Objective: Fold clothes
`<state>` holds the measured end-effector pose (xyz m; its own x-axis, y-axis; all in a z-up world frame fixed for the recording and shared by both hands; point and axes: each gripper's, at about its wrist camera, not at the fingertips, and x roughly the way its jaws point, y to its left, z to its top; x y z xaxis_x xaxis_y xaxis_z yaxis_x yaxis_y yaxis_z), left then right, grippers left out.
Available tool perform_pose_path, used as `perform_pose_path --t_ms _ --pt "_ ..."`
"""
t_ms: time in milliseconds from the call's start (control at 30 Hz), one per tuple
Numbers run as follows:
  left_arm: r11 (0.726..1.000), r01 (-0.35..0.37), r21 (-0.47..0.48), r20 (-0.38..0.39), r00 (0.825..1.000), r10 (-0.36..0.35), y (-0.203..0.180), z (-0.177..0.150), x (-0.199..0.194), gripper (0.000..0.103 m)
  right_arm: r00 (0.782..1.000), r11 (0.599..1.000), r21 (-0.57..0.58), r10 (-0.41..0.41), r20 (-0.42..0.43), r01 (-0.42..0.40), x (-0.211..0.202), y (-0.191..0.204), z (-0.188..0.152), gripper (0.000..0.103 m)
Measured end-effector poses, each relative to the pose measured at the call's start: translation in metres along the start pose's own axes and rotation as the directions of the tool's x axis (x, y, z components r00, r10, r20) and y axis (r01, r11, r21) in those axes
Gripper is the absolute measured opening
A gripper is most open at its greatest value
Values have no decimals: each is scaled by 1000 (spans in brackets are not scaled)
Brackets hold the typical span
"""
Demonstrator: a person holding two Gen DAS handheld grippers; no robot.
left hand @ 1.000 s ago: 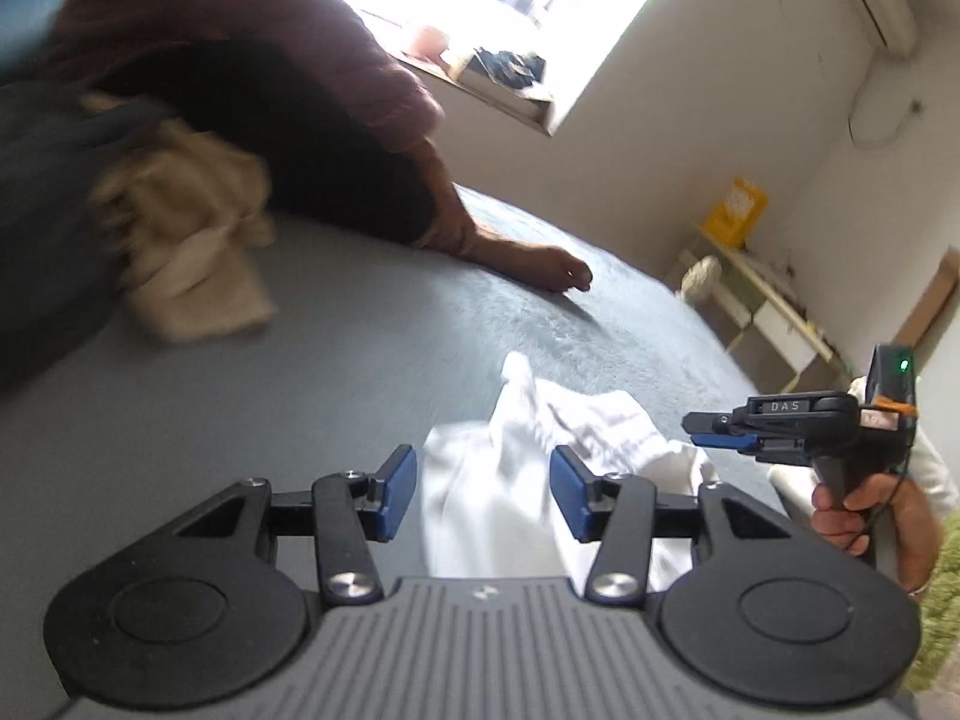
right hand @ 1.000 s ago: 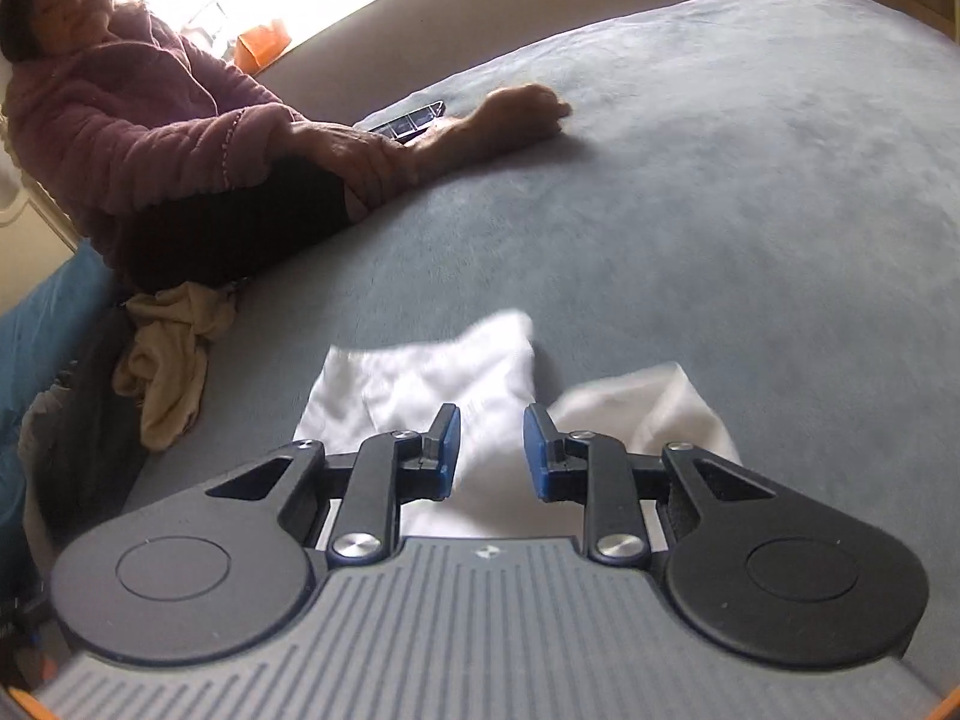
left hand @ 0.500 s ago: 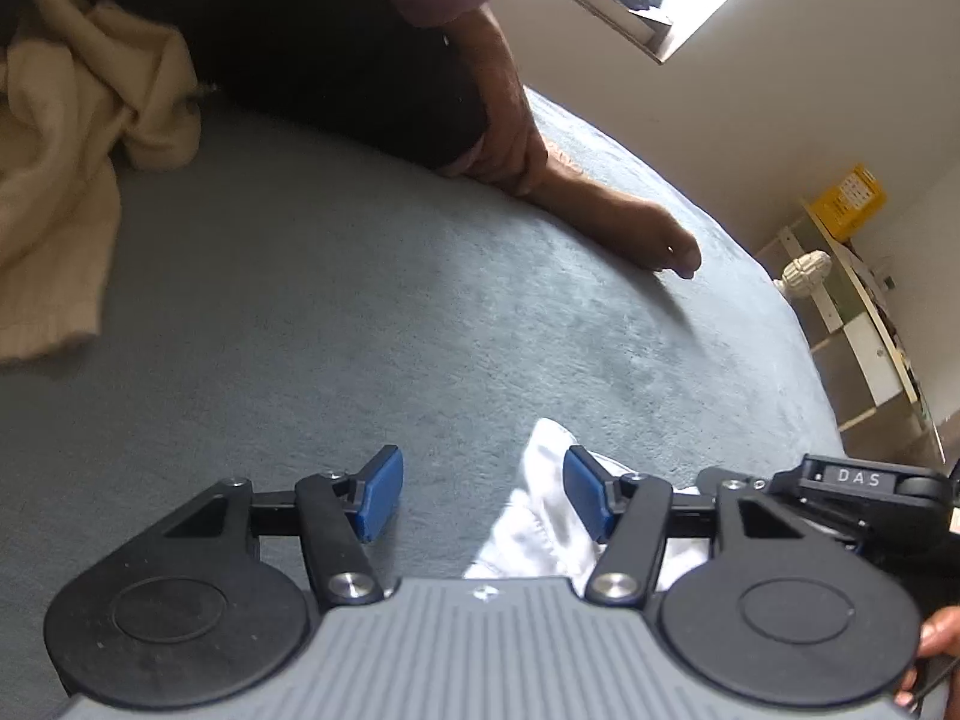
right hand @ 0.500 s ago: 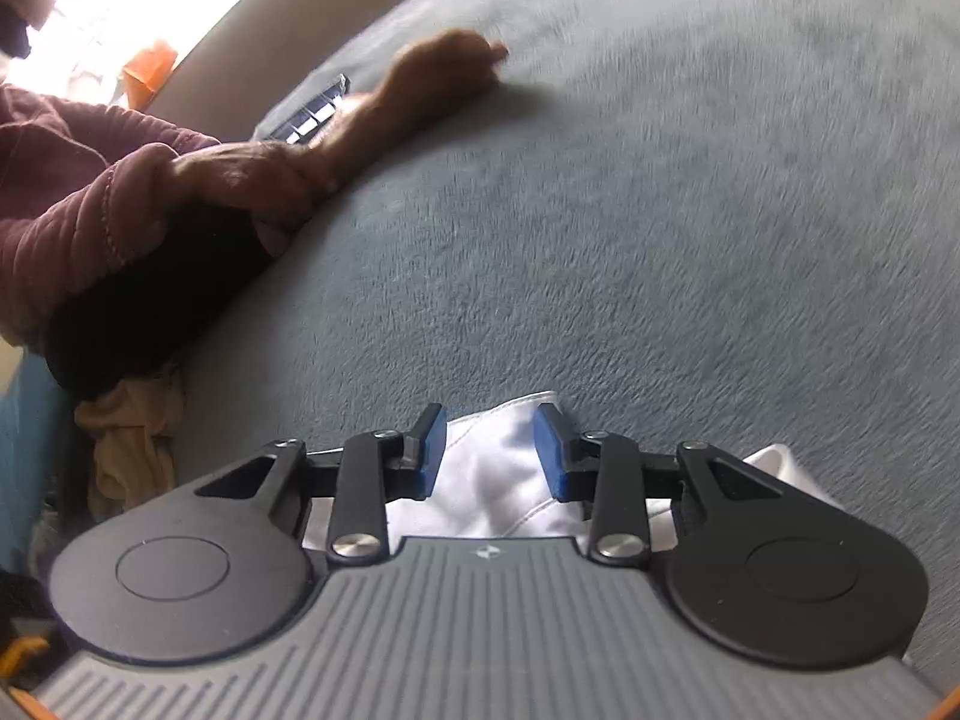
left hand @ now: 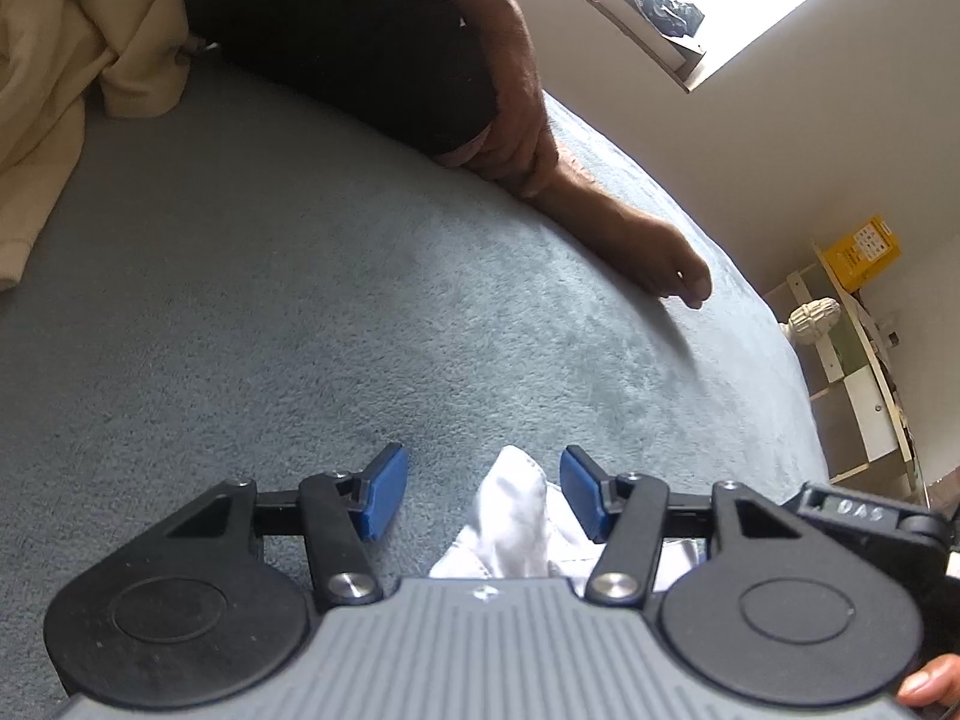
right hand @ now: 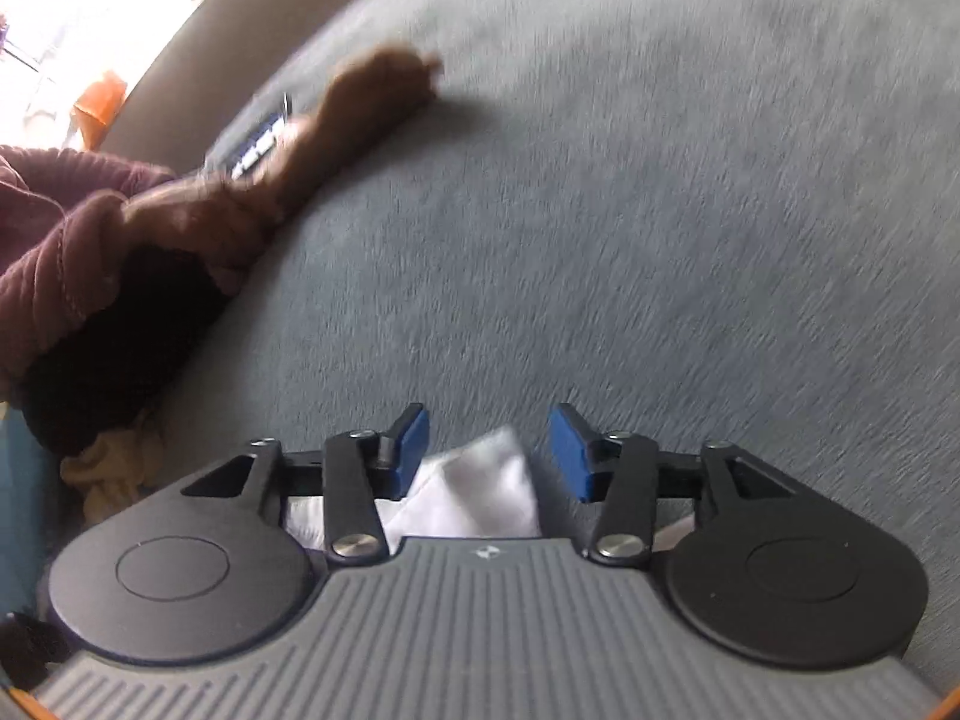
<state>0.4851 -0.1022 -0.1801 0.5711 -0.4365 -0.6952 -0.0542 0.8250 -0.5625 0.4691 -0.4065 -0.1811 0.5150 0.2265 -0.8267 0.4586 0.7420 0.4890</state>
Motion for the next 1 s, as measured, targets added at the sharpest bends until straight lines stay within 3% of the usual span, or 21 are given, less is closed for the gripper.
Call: perform_pose_path --t_ms 100,167,200,233,267,367,567,667,767,900,1000 --pt "1000 -10 22 14 1000 10 -3 -1 2 55 998 994 -84 -65 21 66 4 15 -8 43" --pt "1000 -18 23 20 1000 18 -4 -2 3 37 996 987 -133 -87 28 90 6 25 -12 25" --pt "1000 -20 18 20 1000 19 -5 -3 4 31 996 984 -154 -89 28 92 6 30 -13 22" --pt "1000 -16 11 17 1000 16 -5 -4 5 17 996 984 -158 -79 28 83 6 31 -13 14" --pt "1000 -13 3 14 1000 13 -5 -5 5 9 997 984 -163 -69 27 73 5 33 -13 6" --pt "999 13 -29 29 1000 -13 -3 -9 -1 5 999 985 -166 -32 37 38 -1 33 -15 3" --pt "996 89 32 88 992 -92 -12 -8 -31 3 990 979 -183 105 97 -86 -30 25 -17 2" --pt "985 137 106 108 983 -149 -19 -9 -55 3 976 947 -301 160 146 -110 -54 22 -24 2" --pt "962 194 193 119 968 -219 -24 -15 -81 4 957 899 -418 223 184 -129 -80 17 -35 2" --pt "905 259 338 111 944 -311 -28 -38 -121 4 926 790 -604 299 229 -106 -122 0 -72 3" --pt "856 292 427 57 936 -348 -21 -66 -146 16 920 729 -679 321 223 -90 -142 -22 -103 5"
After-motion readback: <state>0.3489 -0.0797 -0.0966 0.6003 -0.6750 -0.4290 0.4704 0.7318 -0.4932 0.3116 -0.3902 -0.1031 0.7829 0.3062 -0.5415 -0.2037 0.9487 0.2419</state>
